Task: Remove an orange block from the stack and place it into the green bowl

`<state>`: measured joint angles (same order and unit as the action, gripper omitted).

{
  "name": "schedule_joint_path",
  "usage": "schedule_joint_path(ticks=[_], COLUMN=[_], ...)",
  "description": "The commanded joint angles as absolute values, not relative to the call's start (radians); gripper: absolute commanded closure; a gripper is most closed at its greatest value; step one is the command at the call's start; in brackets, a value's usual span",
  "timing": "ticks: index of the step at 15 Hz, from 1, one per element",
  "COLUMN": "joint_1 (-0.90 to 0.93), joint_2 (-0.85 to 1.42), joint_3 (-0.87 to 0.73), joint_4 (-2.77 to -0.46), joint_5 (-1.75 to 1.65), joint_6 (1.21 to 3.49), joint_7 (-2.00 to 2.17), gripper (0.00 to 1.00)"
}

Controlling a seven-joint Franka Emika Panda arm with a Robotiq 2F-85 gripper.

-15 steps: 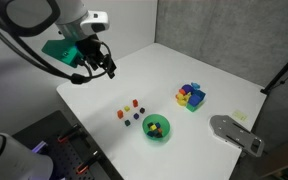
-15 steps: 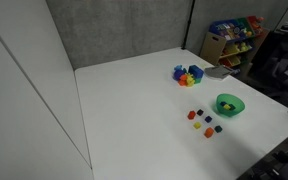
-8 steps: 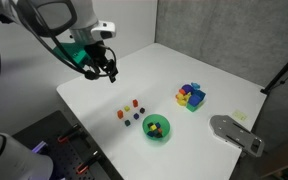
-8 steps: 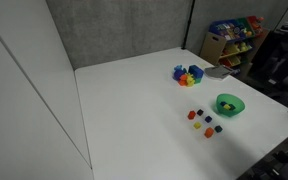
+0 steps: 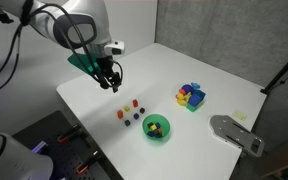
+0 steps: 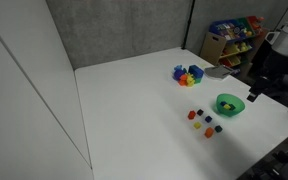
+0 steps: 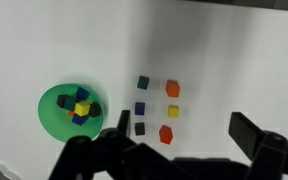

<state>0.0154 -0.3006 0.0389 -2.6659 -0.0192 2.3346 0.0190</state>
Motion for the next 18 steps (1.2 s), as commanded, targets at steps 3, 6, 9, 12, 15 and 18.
schedule_joint_path(ticks=[3, 6, 9, 12, 15, 18], joint_1=[0.02, 0.033, 0.053, 0.076, 0.094, 0.109], joint_2=[-0.1, 0.001, 0.097, 0.191, 0.28, 0.353], joint_3=[0.069, 0.079, 0.078, 0.062, 0.046, 0.031], joint_4=[-2.625, -2.611, -2.593, -2.578, -2.553, -2.527], joint_5=[-0.03, -0.026, -0.032, -0.053, -0.041, -0.026], joint_6=[2.473, 2.545, 2.613, 2.693, 2.753, 2.796], joint_7=[0.139, 0.181, 0.216, 0.251, 0.257, 0.247], gripper=[0.0, 0.0, 0.0, 0.0, 0.0, 0.0])
